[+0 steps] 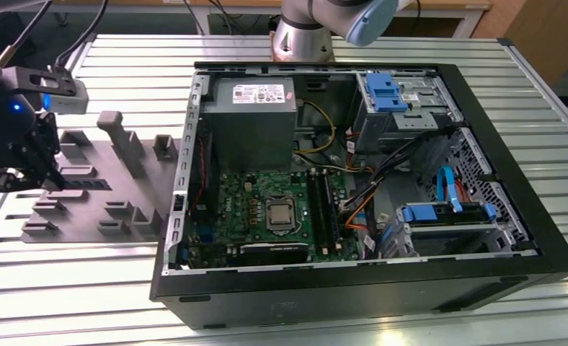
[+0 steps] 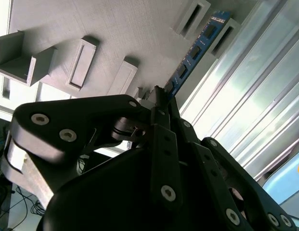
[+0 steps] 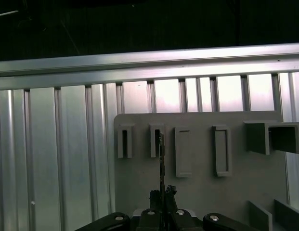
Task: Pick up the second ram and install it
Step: 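Pick up the second ram and move it above second insertion slot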
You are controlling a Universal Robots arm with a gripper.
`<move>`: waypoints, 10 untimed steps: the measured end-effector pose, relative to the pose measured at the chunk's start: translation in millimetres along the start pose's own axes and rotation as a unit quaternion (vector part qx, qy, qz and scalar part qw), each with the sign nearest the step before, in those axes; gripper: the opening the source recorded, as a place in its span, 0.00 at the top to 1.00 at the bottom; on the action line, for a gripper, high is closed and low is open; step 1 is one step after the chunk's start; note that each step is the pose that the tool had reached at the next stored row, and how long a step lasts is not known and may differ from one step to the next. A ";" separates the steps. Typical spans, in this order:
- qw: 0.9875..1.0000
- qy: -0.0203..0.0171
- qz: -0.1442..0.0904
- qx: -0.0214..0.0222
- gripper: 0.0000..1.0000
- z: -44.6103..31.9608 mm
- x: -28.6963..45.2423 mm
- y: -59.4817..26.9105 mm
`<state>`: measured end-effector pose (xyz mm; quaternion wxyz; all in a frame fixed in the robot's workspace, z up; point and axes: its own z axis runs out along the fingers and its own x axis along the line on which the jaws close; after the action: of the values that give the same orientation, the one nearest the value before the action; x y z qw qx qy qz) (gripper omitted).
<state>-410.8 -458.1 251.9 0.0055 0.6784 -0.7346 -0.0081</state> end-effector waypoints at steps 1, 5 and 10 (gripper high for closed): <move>1.000 0.000 0.000 0.000 0.86 -0.2 0.0 0.0; 1.000 0.000 0.000 0.000 0.86 -0.7 0.0 0.0; 1.000 0.000 0.000 0.000 0.86 -2.1 0.0 0.1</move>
<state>-410.8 -458.0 254.0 0.0055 0.6784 -0.7346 -0.0081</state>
